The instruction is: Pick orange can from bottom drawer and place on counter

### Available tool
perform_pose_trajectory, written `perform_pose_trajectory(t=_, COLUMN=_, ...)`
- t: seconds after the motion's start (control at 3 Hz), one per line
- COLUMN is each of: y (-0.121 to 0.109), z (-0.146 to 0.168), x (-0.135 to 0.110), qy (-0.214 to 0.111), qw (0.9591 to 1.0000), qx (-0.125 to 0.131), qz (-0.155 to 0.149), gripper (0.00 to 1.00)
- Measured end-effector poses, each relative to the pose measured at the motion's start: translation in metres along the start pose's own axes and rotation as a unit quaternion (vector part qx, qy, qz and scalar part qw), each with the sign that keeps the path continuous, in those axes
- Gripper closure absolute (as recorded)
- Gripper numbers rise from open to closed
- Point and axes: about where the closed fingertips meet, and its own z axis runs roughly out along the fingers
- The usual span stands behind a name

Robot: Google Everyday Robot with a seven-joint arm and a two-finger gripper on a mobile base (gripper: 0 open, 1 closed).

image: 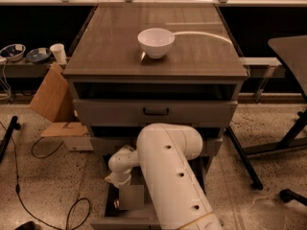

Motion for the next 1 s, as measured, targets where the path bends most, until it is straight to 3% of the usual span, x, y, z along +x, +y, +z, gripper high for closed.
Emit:
perform_pose_trajectory(t=0.67, y=0.037, z=0.032, x=0.002, qy=0.015, qw=0.9995, qx=0.004, qz=0.029, gripper=0.0)
perform_pose_trajectory(t=1.0, y=0.041, z=0.043, x=0.01, qy=0.025, qw=0.9993, qx=0.008, qz=0.025, gripper=0.0)
